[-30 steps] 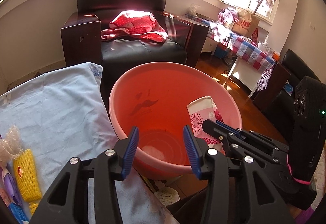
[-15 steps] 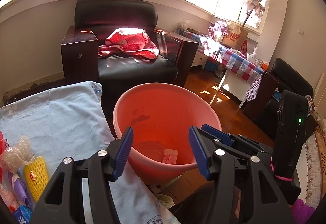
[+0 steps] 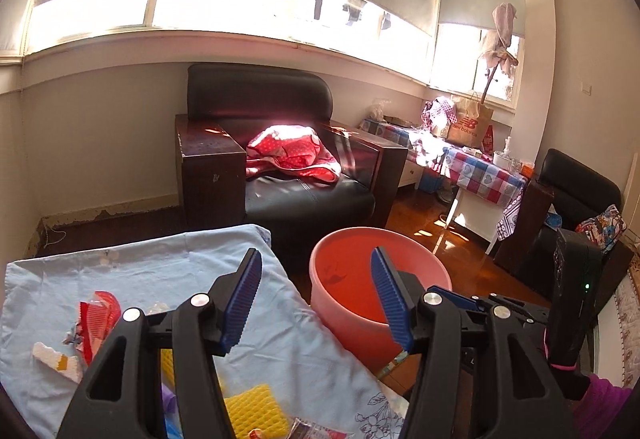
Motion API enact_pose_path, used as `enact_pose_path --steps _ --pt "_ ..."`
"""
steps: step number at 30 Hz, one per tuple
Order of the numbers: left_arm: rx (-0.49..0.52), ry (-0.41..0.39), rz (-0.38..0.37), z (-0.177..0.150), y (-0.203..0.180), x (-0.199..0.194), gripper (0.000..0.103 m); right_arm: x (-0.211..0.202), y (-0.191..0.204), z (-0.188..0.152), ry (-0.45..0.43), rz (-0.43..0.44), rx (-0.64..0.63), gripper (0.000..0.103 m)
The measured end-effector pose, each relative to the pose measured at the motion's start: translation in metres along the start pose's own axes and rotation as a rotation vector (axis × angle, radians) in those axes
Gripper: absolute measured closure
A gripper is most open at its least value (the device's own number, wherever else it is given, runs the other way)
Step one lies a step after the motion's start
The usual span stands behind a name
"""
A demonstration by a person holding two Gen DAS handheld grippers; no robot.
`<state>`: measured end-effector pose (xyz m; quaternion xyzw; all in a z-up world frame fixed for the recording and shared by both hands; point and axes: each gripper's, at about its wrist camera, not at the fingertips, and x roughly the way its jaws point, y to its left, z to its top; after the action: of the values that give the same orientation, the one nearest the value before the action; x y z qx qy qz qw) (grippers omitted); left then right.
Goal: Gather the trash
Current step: 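Move both tools back over the trash on the table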
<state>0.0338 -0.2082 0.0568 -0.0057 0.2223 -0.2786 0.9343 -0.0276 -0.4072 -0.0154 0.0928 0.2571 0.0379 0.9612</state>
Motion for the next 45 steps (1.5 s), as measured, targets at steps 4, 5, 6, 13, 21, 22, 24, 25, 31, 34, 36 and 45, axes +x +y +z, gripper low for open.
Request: enact_pose_path --steps 4,5,6,13,21,22,24,25,31,34,36,45 --pt "-0.009 -0.029 0.067 -0.010 0.029 -0.035 0.047 -0.007 0.025 -0.005 0.001 0.041 -0.041 0.078" --pt "-0.018 -0.031 0.085 -0.013 0.037 -0.043 0.047 -0.008 0.031 -0.006 0.006 0.052 -0.056 0.078" --pt "-0.028 -0.033 0.104 -0.017 0.045 -0.050 0.047 -0.009 0.037 -0.008 0.013 0.073 -0.071 0.078" --pt "-0.097 -0.008 0.213 -0.048 0.100 -0.091 0.047 -0.013 0.075 -0.020 0.067 0.196 -0.138 0.078" --pt "-0.109 0.088 0.239 -0.092 0.124 -0.102 0.047 -0.006 0.091 -0.025 0.103 0.202 -0.154 0.078" --pt "-0.106 0.101 0.249 -0.097 0.125 -0.100 0.047 -0.006 0.093 -0.026 0.106 0.213 -0.156 0.078" --pt "-0.112 0.123 0.270 -0.103 0.128 -0.095 0.047 -0.003 0.096 -0.028 0.108 0.225 -0.155 0.078" --pt "-0.123 0.133 0.274 -0.107 0.132 -0.093 0.047 -0.002 0.098 -0.029 0.112 0.234 -0.154 0.078" --pt "-0.188 0.193 0.287 -0.118 0.154 -0.069 0.047 0.006 0.108 -0.033 0.130 0.260 -0.163 0.078" --pt "-0.209 0.230 0.284 -0.123 0.162 -0.054 0.047 0.011 0.109 -0.035 0.143 0.258 -0.157 0.078" --pt "-0.226 0.260 0.288 -0.128 0.167 -0.045 0.047 0.014 0.108 -0.036 0.154 0.254 -0.148 0.078" --pt "-0.231 0.176 0.258 -0.094 0.167 -0.034 0.047 0.027 0.106 -0.026 0.162 0.256 -0.105 0.078"
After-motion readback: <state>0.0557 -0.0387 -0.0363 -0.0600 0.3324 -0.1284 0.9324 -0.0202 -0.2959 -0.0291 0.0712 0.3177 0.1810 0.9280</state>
